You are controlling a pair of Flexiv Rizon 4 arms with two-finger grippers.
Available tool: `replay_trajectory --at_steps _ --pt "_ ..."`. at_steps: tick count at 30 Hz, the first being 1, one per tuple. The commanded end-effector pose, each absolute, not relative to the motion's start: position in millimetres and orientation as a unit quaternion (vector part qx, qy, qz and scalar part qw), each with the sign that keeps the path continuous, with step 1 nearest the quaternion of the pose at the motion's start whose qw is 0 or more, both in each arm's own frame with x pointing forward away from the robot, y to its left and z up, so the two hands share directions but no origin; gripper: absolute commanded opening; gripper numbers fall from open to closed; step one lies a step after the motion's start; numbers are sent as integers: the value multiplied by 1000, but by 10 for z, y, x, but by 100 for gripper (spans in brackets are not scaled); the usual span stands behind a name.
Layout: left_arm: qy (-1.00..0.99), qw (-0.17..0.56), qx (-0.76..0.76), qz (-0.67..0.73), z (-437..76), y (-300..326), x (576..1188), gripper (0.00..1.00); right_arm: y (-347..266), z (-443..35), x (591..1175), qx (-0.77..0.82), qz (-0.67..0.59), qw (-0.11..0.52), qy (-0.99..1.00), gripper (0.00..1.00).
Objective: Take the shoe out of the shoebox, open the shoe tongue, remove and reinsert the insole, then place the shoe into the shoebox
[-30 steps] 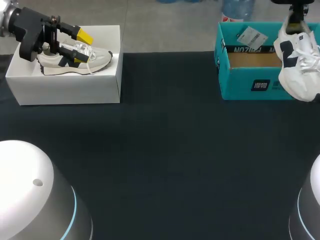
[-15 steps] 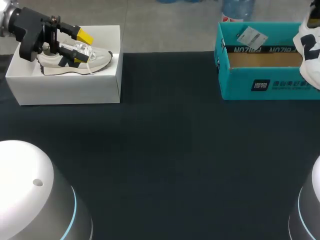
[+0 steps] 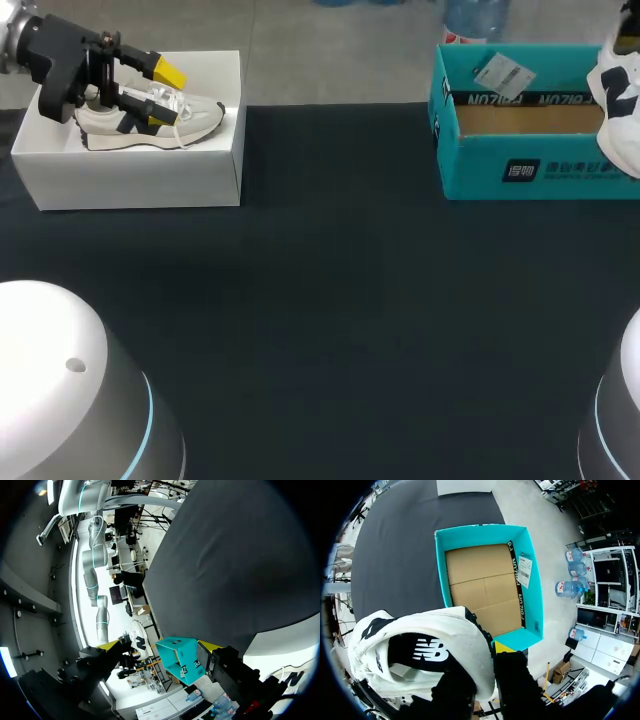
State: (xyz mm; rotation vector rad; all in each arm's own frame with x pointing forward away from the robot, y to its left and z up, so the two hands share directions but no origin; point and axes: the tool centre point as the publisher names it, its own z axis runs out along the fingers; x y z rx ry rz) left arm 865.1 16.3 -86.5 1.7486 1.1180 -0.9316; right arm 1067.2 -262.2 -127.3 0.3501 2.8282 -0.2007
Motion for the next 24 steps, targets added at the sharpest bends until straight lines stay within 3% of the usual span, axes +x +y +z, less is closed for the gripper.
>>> replay_trajectory --at_steps 1,15,24 --pt "446 419 699 -371 -858 163 8652 100 -2806 -1254 10758 126 -76 154 977 0" --pt "446 419 699 -371 -858 163 8652 100 -3172 -1391 11018 132 -78 144 978 0" --pt "446 419 699 -371 -858 163 8652 100 -3327 -1473 10958 383 -98 140 908 0"
